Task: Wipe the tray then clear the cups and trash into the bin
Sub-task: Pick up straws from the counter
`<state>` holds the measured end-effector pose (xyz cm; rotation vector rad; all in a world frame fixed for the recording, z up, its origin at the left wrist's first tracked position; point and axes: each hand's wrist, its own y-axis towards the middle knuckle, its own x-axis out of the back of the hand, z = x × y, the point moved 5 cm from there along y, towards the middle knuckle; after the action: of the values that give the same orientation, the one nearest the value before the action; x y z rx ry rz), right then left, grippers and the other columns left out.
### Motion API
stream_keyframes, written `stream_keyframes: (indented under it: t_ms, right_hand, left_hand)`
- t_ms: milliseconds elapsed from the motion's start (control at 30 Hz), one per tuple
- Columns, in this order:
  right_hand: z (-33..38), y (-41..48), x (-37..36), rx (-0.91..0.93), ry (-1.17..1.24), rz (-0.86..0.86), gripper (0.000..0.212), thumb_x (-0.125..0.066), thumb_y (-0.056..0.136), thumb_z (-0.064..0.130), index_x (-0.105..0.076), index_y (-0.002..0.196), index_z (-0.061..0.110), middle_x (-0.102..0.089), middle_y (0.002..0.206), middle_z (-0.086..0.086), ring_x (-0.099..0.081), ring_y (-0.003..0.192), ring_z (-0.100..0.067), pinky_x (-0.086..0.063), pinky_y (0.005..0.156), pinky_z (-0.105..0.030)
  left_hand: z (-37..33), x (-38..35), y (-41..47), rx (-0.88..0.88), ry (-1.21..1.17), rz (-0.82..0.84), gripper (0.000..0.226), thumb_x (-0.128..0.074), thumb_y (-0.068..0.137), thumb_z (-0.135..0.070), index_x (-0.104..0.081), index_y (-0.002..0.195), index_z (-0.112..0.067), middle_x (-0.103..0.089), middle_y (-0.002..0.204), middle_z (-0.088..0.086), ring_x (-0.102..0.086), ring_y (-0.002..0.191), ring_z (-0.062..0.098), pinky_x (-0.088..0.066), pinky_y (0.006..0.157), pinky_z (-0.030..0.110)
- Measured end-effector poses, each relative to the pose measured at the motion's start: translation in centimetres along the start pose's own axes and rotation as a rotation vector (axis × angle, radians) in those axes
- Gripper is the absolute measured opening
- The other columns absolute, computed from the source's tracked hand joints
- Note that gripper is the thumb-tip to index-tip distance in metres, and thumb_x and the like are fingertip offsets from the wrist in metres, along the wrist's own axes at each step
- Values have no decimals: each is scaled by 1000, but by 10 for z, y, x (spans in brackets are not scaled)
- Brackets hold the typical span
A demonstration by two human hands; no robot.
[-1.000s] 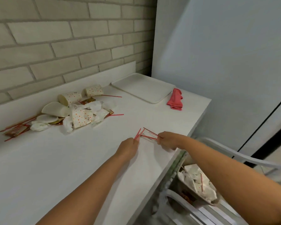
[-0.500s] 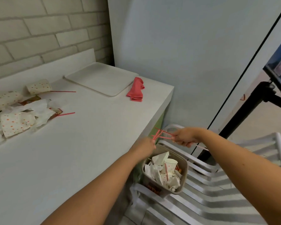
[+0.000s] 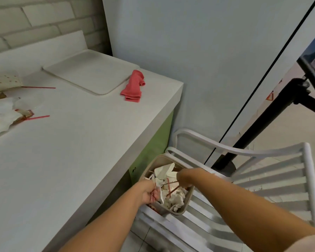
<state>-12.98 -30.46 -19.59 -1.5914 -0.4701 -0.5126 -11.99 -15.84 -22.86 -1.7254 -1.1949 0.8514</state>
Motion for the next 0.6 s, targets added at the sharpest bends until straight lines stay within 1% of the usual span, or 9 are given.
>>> stream_keyframes:
  t_ms: [100, 200, 300, 333, 367, 433, 467, 533, 600]
  right_hand:
    - [13, 3, -7, 43, -12, -5, 34, -46, 95, 4, -51, 128, -2, -55, 128, -17, -53, 106, -26, -42, 97, -33]
    - [21, 9, -12, 56, -47, -36, 36, -44, 93, -1, -49, 129, -4, -52, 133, -18, -50, 123, -30, -40, 101, -34]
    - [26, 11, -20, 78, -107, -3, 36, -45, 93, 0, -49, 129, -3, -51, 133, -18, -49, 123, -31, -40, 102, -36]
    - [28, 11, -20, 92, -117, 12, 37, -47, 93, 2, -48, 130, -2, -51, 133, -17, -49, 123, -31, -41, 101, -36]
    - [28, 11, -19, 101, -119, 21, 38, -49, 94, 5, -48, 131, -1, -52, 133, -17, -50, 122, -31, -41, 101, -36]
    - [28, 7, -11, 110, -115, 11, 40, -55, 92, 8, -49, 131, 0, -55, 130, -16, -54, 116, -29, -43, 98, -35]
    - [27, 5, -6, 107, -106, 11, 41, -57, 91, 8, -50, 131, 0, -57, 124, -15, -56, 107, -27, -45, 94, -33]
    - [24, 1, 2, 94, -72, 52, 47, -59, 90, 4, -46, 135, 1, -60, 110, -14, -57, 92, -23, -46, 83, -28]
    - [22, -3, 10, 90, -79, 85, 51, -58, 90, 5, -42, 139, 2, -63, 112, -15, -63, 99, -26, -47, 83, -28]
  left_hand:
    - [2, 2, 9, 18, -130, -47, 37, -12, 97, 3, -43, 76, 1, -42, 61, 10, -35, 19, 9, -30, 27, 8]
    - [2, 1, 15, 34, -206, -63, 32, -15, 98, 3, -42, 79, 3, -43, 70, 14, -41, 23, 13, -33, 25, 11]
    - [-1, -3, 8, 65, -300, -73, 28, -18, 98, 7, -41, 82, 5, -45, 80, 21, -48, 56, 23, -43, 29, 20]
    - [-4, -5, 5, 55, -335, -73, 22, -21, 99, 5, -42, 91, 8, -46, 90, 27, -52, 68, 31, -51, 39, 28]
    - [-7, -8, 1, 45, -362, -54, 19, -24, 99, 3, -41, 106, 7, -45, 106, 32, -55, 83, 41, -57, 57, 39]
    - [-13, -13, -2, 44, -328, -10, 27, -28, 100, -1, -37, 125, 1, -41, 126, 32, -49, 113, 49, -46, 93, 55]
    - [-15, -15, -2, 38, -287, -15, 25, -28, 100, -2, -40, 122, 1, -47, 120, 29, -47, 117, 47, -38, 101, 59]
    - [-19, -16, -8, 55, -259, -4, 25, -27, 101, -4, -49, 110, 3, -53, 102, 26, -50, 112, 41, -30, 107, 60]
    - [-26, -15, -13, 53, -228, -7, 30, -30, 101, -6, -45, 125, 3, -45, 127, 29, -40, 126, 44, -26, 108, 61]
